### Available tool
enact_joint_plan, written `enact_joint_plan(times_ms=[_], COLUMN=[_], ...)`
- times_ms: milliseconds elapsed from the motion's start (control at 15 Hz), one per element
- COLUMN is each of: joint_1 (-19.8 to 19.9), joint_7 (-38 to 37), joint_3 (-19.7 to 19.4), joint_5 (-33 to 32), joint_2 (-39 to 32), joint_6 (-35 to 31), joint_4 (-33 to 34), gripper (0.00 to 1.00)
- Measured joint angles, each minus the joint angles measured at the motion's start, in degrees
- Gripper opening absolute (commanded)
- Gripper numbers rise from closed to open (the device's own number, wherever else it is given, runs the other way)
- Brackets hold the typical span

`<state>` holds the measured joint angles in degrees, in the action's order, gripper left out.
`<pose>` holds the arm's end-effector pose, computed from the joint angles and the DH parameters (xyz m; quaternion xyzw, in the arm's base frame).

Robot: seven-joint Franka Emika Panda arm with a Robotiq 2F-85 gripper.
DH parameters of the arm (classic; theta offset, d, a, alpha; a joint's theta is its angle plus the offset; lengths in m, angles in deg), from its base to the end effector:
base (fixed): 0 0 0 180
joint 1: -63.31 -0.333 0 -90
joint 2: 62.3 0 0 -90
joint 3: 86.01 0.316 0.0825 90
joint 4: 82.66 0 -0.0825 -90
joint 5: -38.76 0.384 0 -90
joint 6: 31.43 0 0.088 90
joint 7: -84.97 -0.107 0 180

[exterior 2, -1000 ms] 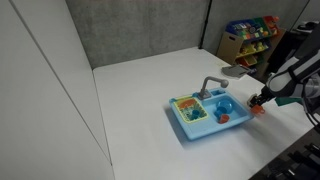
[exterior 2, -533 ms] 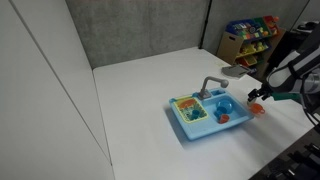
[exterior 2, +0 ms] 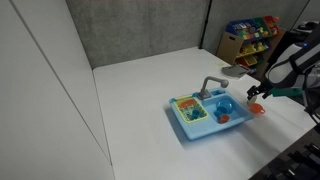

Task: Remove the orange cup from the sink and put it on the tray

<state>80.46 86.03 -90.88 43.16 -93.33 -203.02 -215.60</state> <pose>0.4795 -0.2030 0.1218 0.9751 -0.2109 0.0641 0.0266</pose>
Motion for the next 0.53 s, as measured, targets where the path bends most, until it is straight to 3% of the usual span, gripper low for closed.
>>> enact_joint_plan(times_ms=[533], joint_1=[-2.7], joint_7=[0.7], joint_3=[-1.8], joint_5=[-1.1], joint_2=[8.1], joint_6=[13.7], joint_4=[-1.5], gripper=[1.00])
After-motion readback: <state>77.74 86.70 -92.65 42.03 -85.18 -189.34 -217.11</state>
